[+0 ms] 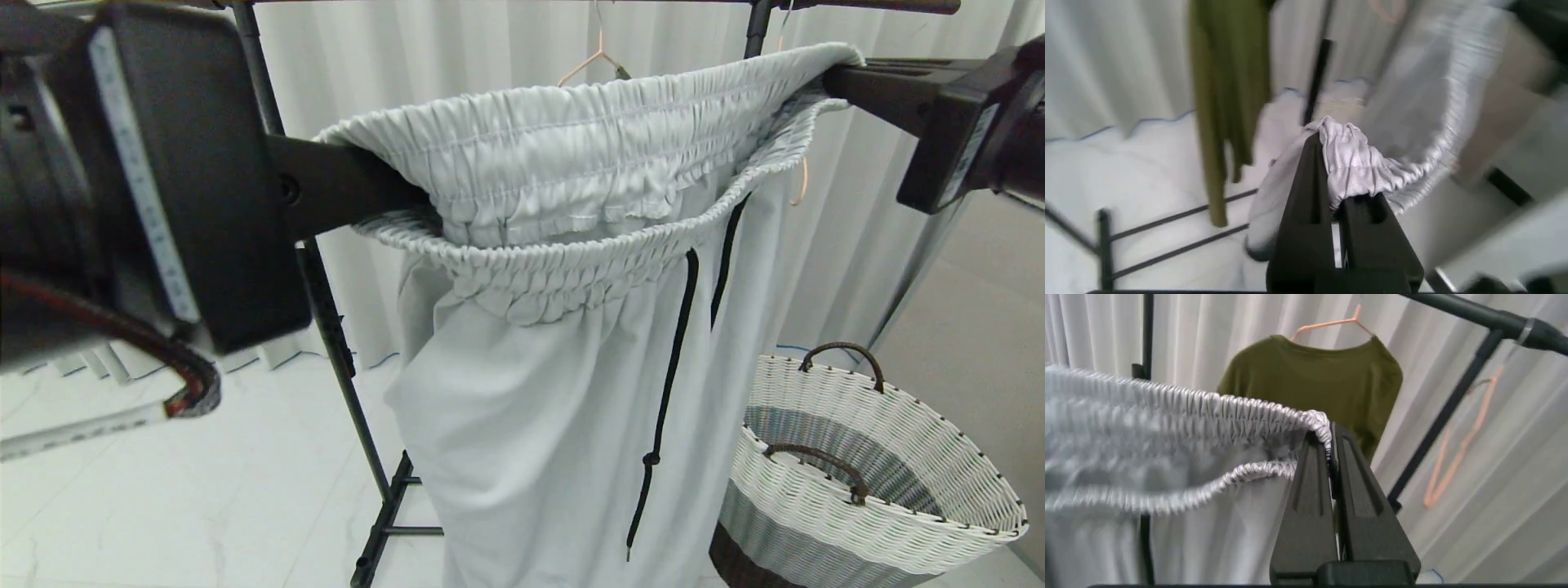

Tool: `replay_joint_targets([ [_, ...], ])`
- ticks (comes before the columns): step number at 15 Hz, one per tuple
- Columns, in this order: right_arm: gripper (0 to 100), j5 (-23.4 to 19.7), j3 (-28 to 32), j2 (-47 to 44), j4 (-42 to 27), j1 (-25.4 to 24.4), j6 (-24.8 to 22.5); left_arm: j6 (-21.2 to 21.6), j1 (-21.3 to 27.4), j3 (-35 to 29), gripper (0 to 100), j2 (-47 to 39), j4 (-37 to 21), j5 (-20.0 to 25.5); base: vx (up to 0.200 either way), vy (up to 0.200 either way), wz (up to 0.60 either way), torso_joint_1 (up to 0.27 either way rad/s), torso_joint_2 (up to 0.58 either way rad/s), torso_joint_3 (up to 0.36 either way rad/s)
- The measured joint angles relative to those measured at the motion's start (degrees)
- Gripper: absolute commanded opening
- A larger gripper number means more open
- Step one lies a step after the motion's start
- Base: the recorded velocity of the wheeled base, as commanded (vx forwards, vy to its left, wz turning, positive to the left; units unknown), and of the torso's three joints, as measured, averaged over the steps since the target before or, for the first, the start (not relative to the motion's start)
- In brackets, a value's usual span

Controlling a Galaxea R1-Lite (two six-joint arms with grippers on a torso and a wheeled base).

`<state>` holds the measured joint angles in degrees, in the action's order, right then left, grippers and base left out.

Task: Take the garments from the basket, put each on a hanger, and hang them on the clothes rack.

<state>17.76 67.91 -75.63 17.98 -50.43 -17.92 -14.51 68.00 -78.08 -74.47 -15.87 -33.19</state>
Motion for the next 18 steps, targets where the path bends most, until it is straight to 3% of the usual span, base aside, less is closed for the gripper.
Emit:
replay_joint_targets([
  [3,0,0.02,0.69,-1.88,0.0,0.0,0.0,0.04,2.72,1.49,0,1.07,0.11,-0.88,0.0,0.0,0.0,0.0,0.0,0.0],
  [7,0,0.22,0.88,-1.82,-0.06,0.29,-0.09,0.69,2.04,1.84,0,1.32,0.22,-0.88,0.0,0.0,0.0,0.0,0.0,0.0],
  [9,0,0.33,1.44,-1.41,-0.48,1.6,-0.26,2.46,-1.44,0.82,0,0.79,0.93,-0.72,0.0,0.0,0.0,0.0,0.0,0.0],
  [11,0,0.44,1.46,-0.44,-1.18,2.76,-0.41,3.93,-8.69,-0.63,0,-0.96,3.12,-1.01,0.0,0.0,0.0,0.0,0.0,0.0],
  [13,0,0.46,-0.85,1.13,-1.95,3.25,-0.37,3.95,-14.91,-0.87,0,-3.94,4.63,-4.73,0.0,0.0,0.0,0.0,0.0,0.0],
  [16,0,0.68,-7.56,4.46,-2.28,2.97,-0.66,2.35,-15.08,-0.94,0,-7.33,5.14,-6.44,0.0,0.0,0.0,0.0,0.0,0.0],
  [18,0,0.71,-7.56,5.44,-2.24,2.91,-0.71,2.39,-15.12,-2.88,0,-9.01,6.46,-6.51,0.0,0.0,0.0,0.0,0.0,0.0],
])
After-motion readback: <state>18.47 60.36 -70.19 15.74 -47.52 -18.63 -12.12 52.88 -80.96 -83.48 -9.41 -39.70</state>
